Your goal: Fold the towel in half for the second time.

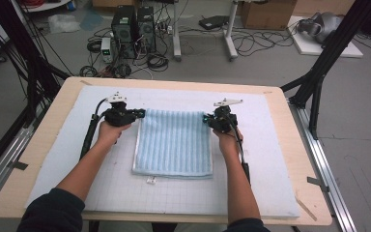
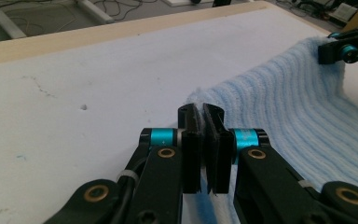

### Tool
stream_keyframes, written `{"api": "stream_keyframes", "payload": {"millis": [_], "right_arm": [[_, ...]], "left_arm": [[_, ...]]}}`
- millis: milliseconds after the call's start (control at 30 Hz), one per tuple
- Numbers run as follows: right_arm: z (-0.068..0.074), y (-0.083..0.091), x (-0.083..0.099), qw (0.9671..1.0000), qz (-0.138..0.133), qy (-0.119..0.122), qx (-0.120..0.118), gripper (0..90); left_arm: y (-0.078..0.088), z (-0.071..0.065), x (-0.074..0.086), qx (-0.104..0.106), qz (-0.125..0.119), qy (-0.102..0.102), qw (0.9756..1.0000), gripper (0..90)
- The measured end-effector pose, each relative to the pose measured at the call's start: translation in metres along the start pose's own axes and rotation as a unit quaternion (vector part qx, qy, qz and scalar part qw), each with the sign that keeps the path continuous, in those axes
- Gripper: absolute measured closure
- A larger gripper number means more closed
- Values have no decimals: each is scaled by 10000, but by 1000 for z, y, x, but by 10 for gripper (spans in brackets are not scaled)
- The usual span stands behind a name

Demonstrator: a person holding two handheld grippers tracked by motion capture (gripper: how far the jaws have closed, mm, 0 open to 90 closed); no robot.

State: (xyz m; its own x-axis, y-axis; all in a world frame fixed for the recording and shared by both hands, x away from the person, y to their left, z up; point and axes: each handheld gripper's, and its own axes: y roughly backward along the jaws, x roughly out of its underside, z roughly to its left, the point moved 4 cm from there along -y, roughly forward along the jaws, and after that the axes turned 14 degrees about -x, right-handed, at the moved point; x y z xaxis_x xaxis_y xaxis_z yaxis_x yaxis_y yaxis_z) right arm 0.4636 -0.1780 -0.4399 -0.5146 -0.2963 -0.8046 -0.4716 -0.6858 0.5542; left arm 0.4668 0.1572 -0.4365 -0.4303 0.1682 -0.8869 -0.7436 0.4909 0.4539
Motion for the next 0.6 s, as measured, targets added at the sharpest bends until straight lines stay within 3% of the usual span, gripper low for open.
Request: {"api": "stream_keyframes", "payload": {"millis": [67,133,300,600], "right_arm": [[4,4,2,10000,-32,34,-40,817],[8,9,3,9999,-56,81,-77,817],[20,20,6,9995,-163,197,-172,817],[43,40,20,9986,-292,333,-294,817]], "left_arm": [[5,-4,3,85,54,-16,9999,856],[11,-8,4,72,-102,-60,9999,856],[24,-14,7,193,-111,-106,9997,856],[57,-30,20,376,-348,-272,9983,856]]}}
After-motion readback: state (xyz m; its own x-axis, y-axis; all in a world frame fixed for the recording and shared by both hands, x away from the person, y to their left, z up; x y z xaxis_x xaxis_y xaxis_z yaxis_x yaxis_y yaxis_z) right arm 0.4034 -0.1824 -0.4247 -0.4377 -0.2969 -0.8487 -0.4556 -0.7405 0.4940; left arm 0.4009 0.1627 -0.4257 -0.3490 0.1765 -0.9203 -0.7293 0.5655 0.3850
